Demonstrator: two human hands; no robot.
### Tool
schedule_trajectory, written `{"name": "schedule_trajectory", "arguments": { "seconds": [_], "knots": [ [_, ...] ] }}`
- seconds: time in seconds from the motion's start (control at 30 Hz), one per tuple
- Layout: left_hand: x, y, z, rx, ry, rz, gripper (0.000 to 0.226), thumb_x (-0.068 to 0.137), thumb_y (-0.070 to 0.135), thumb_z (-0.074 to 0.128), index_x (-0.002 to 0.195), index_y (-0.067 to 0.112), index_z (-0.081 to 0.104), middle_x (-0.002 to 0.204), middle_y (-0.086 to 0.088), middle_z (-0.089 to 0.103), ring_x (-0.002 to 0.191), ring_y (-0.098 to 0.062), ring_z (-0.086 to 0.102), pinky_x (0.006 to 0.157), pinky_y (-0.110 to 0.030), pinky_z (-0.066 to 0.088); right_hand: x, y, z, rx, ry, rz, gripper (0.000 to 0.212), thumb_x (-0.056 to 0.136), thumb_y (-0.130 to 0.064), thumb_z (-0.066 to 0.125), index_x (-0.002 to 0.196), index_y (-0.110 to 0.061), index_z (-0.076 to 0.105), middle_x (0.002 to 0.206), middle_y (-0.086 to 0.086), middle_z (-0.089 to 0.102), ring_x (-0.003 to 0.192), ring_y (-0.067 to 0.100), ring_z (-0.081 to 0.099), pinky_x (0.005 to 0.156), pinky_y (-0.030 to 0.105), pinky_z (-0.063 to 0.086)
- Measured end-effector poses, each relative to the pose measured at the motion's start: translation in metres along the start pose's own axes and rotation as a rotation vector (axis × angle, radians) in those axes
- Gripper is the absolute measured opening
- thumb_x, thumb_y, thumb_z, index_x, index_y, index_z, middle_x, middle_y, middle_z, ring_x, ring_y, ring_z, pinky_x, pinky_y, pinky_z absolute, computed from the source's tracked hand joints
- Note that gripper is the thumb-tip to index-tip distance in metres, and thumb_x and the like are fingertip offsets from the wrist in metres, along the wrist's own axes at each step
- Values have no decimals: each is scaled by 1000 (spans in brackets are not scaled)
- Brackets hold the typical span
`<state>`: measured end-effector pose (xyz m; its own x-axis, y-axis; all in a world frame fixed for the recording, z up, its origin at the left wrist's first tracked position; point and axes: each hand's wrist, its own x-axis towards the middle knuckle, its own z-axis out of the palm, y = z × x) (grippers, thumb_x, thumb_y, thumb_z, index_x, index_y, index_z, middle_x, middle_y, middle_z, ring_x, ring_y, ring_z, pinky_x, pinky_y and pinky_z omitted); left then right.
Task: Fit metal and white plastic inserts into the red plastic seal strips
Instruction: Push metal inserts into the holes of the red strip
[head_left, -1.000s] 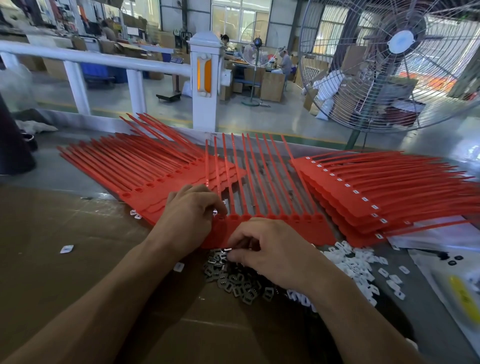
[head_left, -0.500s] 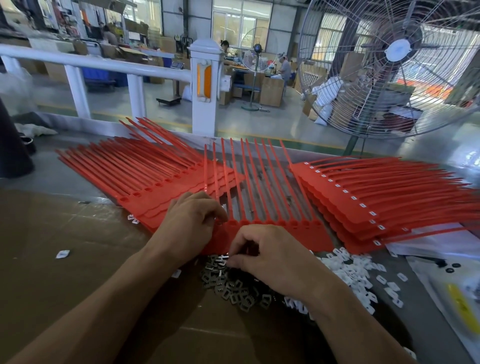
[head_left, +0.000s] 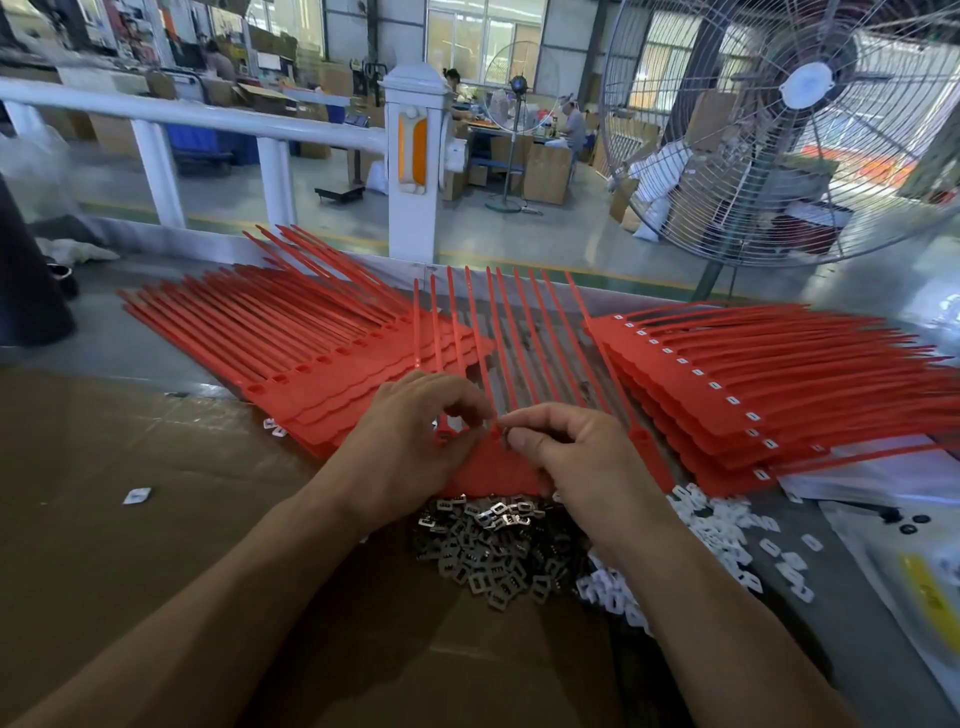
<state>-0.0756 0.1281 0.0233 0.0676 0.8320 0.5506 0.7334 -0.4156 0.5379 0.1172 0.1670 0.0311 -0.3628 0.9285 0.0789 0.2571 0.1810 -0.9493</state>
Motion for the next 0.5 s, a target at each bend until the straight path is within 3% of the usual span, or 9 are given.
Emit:
{"name": "schedule_trajectory", "arguments": {
  "seconds": [0.2,0.37,0.5],
  "knots": [
    [-1,-1,2,-23,-29,62,13,89,38,68,102,35,67,98,21,66,99,-4,60,89,-41,49,1,2,0,77,-44,27,15,95,-23,73,99,-37,77,89,-5,78,71,3,70,69,24,53],
    [0,-4,1,-13,-76,85,16,91,41,66,107,41,68,100,24,66,101,-3,58,89,-41,48,2,2,-2,47,-74,-2,23,97,-18,71,114,-33,70,100,-8,77,73,-3,68,74,23,50],
    [1,-5,0,-45,-82,73,19,89,24,75,104,36,72,99,22,68,100,-5,60,86,-35,49,1,2,-1,13,-85,-37,25,97,-21,72,116,-35,68,104,-9,76,86,0,71,79,26,51]
  ]
}}
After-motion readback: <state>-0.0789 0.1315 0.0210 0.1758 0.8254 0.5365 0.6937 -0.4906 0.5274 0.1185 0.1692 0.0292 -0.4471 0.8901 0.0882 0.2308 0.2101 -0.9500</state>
